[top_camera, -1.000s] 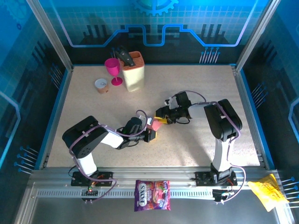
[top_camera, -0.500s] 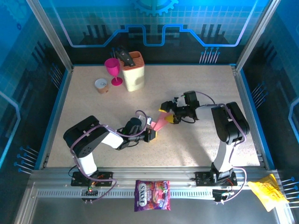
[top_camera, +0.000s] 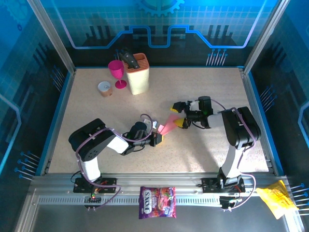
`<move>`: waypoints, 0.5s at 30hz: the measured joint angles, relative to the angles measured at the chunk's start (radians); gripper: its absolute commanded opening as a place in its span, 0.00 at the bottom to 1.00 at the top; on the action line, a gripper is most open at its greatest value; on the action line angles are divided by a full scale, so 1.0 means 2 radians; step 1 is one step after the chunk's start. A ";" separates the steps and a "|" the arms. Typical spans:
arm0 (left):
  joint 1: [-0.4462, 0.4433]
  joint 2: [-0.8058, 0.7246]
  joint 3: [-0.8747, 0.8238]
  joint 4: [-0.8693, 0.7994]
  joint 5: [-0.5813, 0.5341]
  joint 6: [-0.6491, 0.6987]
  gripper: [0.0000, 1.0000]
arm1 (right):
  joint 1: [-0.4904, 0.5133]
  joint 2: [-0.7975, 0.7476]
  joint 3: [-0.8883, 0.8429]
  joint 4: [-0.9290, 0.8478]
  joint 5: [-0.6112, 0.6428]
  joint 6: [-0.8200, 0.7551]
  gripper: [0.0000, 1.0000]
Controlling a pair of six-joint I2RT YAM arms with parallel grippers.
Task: Fold a paper plane with a square sheet of paper (pick it up from the middle)
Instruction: Fold the wing for the fifth time at the center of the table, then move the paper plane to the center of the table.
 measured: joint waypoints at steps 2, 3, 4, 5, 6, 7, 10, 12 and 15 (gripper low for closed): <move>0.000 0.000 0.000 0.001 0.000 0.000 0.00 | -0.007 -0.006 -0.002 -0.010 0.007 0.000 1.00; 0.000 0.001 0.000 0.001 0.000 -0.001 0.00 | -0.011 -0.010 -0.002 -0.016 0.014 0.001 1.00; 0.000 0.002 0.000 0.002 0.000 -0.001 0.00 | -0.017 -0.013 -0.002 -0.023 0.019 0.000 1.00; 0.000 0.002 0.000 0.004 0.000 -0.001 0.00 | -0.022 -0.016 -0.001 -0.029 0.024 0.000 1.00; 0.000 0.003 0.000 0.005 0.000 -0.001 0.00 | -0.028 -0.018 0.000 -0.037 0.028 0.000 1.00; 0.000 0.003 0.000 0.006 0.000 -0.001 0.00 | -0.034 -0.020 0.002 -0.045 0.032 0.000 1.00; 0.000 0.004 -0.003 0.011 0.002 -0.001 0.00 | -0.050 -0.021 0.008 -0.062 0.039 -0.003 0.99; 0.000 0.004 -0.005 0.014 0.002 -0.001 0.00 | -0.058 -0.022 0.013 -0.074 0.043 -0.007 0.99; 0.000 0.003 -0.008 0.019 0.003 -0.003 0.00 | -0.064 -0.028 0.018 -0.095 0.057 -0.020 0.98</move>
